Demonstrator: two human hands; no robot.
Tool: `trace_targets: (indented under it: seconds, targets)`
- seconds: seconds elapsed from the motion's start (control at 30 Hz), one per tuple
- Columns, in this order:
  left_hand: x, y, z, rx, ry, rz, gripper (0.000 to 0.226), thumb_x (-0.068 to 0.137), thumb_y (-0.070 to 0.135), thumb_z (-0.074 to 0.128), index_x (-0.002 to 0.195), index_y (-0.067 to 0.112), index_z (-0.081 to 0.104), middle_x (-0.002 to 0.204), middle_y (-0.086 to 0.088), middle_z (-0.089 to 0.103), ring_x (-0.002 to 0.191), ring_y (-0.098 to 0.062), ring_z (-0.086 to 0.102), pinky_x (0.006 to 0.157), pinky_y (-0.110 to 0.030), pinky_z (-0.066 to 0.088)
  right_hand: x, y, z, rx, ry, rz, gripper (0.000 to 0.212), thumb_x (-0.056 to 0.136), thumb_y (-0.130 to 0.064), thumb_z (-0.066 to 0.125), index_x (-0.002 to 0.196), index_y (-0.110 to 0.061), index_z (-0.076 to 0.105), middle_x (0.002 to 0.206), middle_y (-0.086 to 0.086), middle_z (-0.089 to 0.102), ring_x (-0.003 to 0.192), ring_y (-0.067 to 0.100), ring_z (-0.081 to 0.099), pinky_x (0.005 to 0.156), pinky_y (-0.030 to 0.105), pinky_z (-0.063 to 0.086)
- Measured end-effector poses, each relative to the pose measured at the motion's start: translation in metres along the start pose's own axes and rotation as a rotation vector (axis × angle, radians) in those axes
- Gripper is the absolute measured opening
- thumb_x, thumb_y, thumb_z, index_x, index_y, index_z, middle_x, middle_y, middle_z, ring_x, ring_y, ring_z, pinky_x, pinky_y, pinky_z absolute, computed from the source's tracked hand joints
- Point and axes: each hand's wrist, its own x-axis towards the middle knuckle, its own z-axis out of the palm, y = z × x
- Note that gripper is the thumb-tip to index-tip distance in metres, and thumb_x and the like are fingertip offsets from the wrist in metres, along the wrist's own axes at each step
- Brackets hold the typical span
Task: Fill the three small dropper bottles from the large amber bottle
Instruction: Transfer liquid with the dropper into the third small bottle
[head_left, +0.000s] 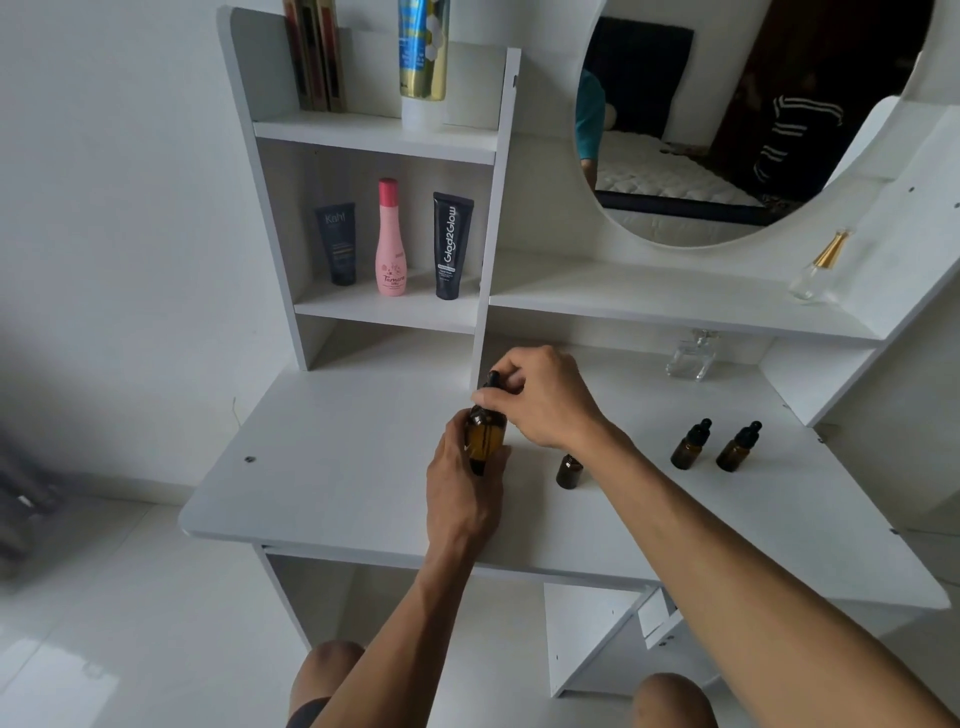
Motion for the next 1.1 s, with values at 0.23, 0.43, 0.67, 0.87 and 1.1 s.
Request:
trace_targets:
  seconds: [0.23,0.43,0.67,0.87,1.1]
  targets:
    - [0.0,-0.001,0.0,0.034,0.018,0.029,0.05,0.089,0.03,0.071,0.133,0.032,0.047,0.118,0.009,0.063,0.096,-0.014,0.063,0.082,-0.023,0.049,0.0,-0.003,-0.006,0.322,0.157,0.038,0.012,0.087,-0.021,0.077,0.094,-0.012,0.074,0.077,-0.003,0.073,0.071,0.01,0.068,0.071,0.02,0.054]
    - [0.0,0.002,-0.001,0.041,0.019,0.018,0.05,0.088,0.029,0.072,0.132,0.032,0.049,0.11,0.014,0.06,0.089,-0.01,0.061,0.069,-0.005,0.039,0.006,-0.015,-0.028,0.523,0.222,-0.005,0.005,0.093,-0.021,0.071,0.093,-0.016,0.072,0.087,0.002,0.077,0.082,0.013,0.076,0.079,0.032,0.061]
    - [-0.001,0.002,-0.001,0.048,0.017,0.023,0.049,0.088,0.027,0.072,0.132,0.029,0.05,0.111,0.012,0.061,0.09,-0.008,0.058,0.07,-0.002,0.04,0.007,-0.019,-0.035,0.566,0.242,-0.015,0.011,0.095,-0.017,0.069,0.098,-0.007,0.072,0.09,0.007,0.076,0.077,0.012,0.076,0.065,0.014,0.055]
    - [0.0,0.0,0.0,0.058,0.017,0.011,0.05,0.088,0.031,0.072,0.132,0.032,0.048,0.114,0.009,0.063,0.092,-0.015,0.063,0.073,-0.014,0.041,0.01,-0.016,-0.032,0.519,0.257,-0.031,0.009,0.093,-0.019,0.071,0.093,-0.01,0.072,0.085,0.006,0.077,0.075,0.011,0.076,0.068,0.021,0.059]
    - [0.0,-0.003,0.001,0.068,0.02,0.014,0.05,0.088,0.032,0.072,0.132,0.034,0.047,0.115,0.008,0.064,0.091,-0.018,0.065,0.079,-0.027,0.049,0.011,-0.017,-0.03,0.402,0.274,-0.062,0.015,0.091,-0.016,0.073,0.082,-0.004,0.071,0.076,0.005,0.075,0.069,0.013,0.075,0.072,0.041,0.063]
